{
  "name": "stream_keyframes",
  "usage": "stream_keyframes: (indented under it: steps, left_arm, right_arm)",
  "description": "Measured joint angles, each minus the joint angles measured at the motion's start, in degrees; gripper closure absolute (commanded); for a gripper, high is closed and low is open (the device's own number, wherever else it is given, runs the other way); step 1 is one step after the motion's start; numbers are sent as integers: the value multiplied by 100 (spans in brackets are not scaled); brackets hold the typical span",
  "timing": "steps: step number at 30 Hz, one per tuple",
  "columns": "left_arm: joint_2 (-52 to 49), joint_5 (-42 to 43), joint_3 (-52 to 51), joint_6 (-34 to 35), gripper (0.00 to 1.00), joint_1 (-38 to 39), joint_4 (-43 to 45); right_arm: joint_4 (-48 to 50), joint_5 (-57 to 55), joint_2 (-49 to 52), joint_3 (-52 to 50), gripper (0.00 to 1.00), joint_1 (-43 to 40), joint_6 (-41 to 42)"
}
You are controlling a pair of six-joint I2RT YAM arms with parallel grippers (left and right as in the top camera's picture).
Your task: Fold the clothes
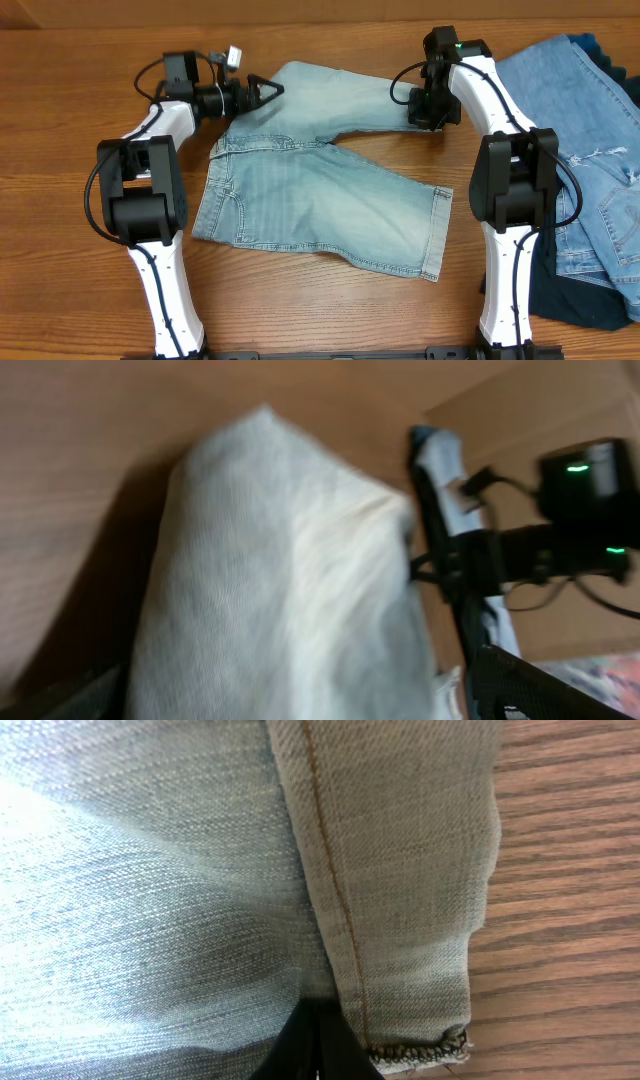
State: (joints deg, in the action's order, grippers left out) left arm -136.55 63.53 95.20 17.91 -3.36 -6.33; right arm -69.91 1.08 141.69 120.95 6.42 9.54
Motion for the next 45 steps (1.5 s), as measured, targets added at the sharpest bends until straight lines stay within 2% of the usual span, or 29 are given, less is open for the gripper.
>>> stream_keyframes:
  steps: [4,7,12,15,16,18,21,22,23,26,29,31,34,37,45]
  left_arm:
    - [-9,789,516,17,0,9,293]
    - [-9,1438,614,245,0,68,953]
    - [-9,2258,680,1128,0,146,2487]
    - [-9,2378,684,1523,0,109,2745]
    - [-9,2378,686,1598,0,76,2634]
    - [-9,2138,723,1587,0,-127,1722]
    - [22,927,787,1110,0,-409,-310]
    - [17,660,763,944,0,-468,-592]
    - [17,129,758,634,0,-570,-1174]
    - [20,-1032,763,-225,0,-584,-2208]
    - [278,-2035,741,-1137,0,-387,-3032]
    - [595,-2350,743,-1600,0,-321,-3622]
    - [841,-2507,745,-2186,0,-315,-3926]
    - [809,-2476,525,-2446,0,-315,-3943]
    - [741,-2636,59,-2586,0,-356,-3720]
  right_arm:
    - [-4,0,0,0,96,0,-17]
    - [-4,0,0,0,96,0,-20]
    - [-9,0,0,0,96,0,-20]
    - [-11,2,0,0,96,0,-20]
    - [-9,-2,0,0,96,-2,-20]
    - [-11,0,0,0,96,0,-20]
    - [-20,0,0,2,96,0,-17]
    - [-22,-2,0,0,96,0,-20]
    - [-24,2,0,0,96,-2,-20]
    - [-22,0,0,0,96,0,-17]
    - [-24,-2,0,0,96,0,-20]
    - [-26,2,0,0,96,0,-20]
    - [-24,2,0,0,96,0,-20]
    - [-26,2,0,0,96,0,-20]
    - [-26,2,0,0,96,0,-37]
